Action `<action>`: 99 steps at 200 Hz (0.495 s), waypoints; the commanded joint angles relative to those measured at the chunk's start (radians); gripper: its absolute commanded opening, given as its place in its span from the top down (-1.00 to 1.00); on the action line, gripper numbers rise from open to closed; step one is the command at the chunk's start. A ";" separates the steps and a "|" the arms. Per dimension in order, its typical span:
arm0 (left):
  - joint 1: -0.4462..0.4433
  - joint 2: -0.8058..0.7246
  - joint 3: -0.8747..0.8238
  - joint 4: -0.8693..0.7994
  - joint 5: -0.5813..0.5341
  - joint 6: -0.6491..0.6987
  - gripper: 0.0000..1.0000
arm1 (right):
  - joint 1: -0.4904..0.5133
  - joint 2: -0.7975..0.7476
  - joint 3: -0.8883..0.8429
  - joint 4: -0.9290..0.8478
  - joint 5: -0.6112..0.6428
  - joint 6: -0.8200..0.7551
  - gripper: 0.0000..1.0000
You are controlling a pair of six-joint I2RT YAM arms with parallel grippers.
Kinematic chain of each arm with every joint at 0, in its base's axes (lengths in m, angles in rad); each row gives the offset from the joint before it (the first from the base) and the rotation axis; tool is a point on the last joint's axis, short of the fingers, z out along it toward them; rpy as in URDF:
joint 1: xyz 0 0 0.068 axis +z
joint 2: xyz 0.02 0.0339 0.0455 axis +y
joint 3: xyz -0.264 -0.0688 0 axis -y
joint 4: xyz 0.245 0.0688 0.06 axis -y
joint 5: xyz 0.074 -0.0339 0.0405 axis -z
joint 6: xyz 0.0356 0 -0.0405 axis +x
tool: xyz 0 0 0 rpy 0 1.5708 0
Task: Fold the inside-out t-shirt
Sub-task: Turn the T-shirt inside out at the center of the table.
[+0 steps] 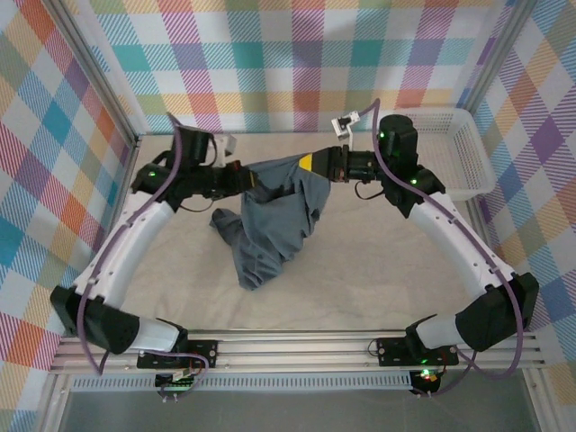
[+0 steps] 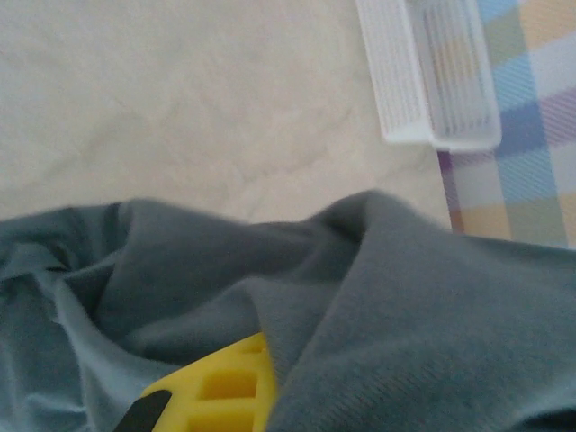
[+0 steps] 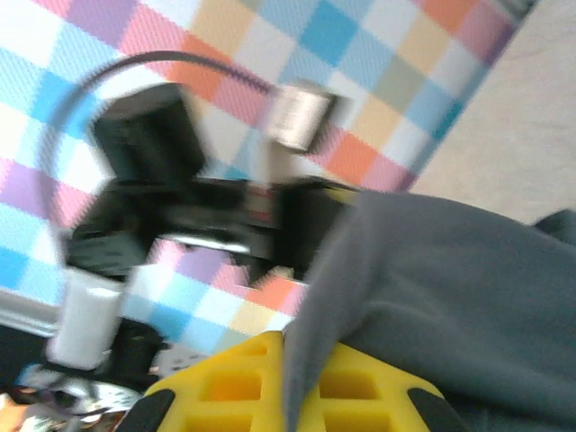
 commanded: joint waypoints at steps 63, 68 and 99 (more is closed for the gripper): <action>-0.216 -0.179 -0.113 -0.011 -0.372 0.262 -0.30 | -0.026 0.079 0.027 -0.041 -0.075 0.088 1.00; -0.254 -0.194 -0.123 0.002 -0.385 0.287 -0.29 | -0.026 0.081 0.032 -0.050 -0.076 0.085 1.00; -0.314 -0.219 -0.164 0.145 -0.298 0.235 0.16 | -0.023 0.091 0.048 -0.061 -0.091 0.086 1.00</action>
